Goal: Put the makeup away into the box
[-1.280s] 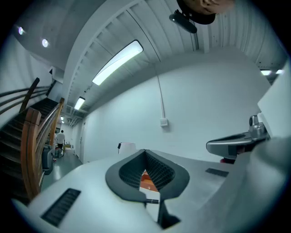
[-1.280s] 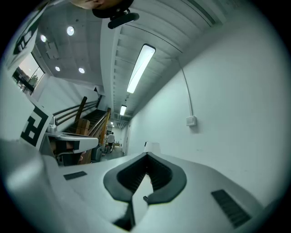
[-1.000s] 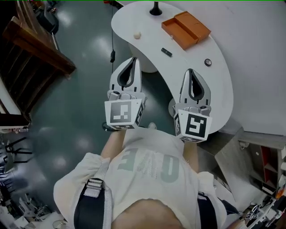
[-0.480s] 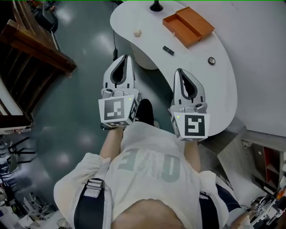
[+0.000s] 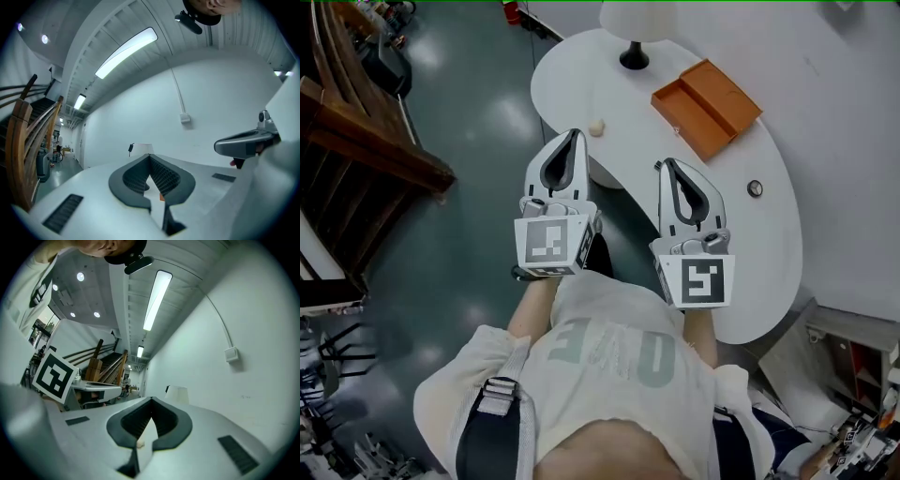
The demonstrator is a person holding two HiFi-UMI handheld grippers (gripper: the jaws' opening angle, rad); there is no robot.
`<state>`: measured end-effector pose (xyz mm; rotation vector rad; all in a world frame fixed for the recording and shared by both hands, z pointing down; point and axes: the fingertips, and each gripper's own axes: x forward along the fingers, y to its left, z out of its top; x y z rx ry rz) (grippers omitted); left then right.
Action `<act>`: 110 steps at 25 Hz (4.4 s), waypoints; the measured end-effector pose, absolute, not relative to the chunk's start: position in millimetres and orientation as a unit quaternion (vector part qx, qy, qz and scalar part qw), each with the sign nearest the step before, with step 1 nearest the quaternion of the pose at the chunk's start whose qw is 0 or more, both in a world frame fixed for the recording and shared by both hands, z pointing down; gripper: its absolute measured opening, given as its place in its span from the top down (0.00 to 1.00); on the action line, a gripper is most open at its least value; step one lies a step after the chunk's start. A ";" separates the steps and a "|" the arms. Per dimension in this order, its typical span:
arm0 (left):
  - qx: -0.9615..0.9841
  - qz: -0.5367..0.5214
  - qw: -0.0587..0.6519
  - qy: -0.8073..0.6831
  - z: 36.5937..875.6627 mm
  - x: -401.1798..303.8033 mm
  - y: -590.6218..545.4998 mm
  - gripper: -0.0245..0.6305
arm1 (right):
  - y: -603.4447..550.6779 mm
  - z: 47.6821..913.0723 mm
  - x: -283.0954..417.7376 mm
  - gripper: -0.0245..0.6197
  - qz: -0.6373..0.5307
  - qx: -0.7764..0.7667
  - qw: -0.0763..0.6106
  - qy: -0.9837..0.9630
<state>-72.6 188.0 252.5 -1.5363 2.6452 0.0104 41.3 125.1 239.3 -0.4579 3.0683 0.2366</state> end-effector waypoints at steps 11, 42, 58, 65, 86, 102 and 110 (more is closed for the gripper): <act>-0.569 0.003 0.019 0.822 239.6 -209.0 116.4 0.95 | 69.0 220.8 -100.1 0.95 0.061 -0.198 -0.015 0.978; -0.595 -0.076 -0.103 0.793 346.8 -248.5 24.2 0.68 | -24.1 243.8 -145.3 0.95 0.034 -0.242 -0.033 0.969; -0.551 -0.130 -0.393 0.725 562.1 -190.2 71.5 0.62 | -10.6 287.6 -129.7 0.95 0.014 -0.245 -0.105 0.964; -0.534 -0.160 -0.398 0.729 579.7 -190.9 72.3 0.62 | -8.7 293.3 -127.1 0.95 0.014 -0.243 -0.113 0.963; -0.595 -0.100 -0.146 0.784 380.3 -235.8 14.9 0.70 | -28.3 261.7 -136.1 0.95 0.024 -0.256 -0.057 0.965; -0.627 -0.052 -0.042 0.776 290.9 -210.2 -4.9 0.72 | -41.5 256.8 -121.8 0.95 0.019 -0.267 -0.046 0.962; -0.687 -0.122 -0.069 0.713 319.4 -184.3 -60.3 0.73 | -65.6 274.3 -102.1 0.95 0.006 -0.308 -0.073 0.949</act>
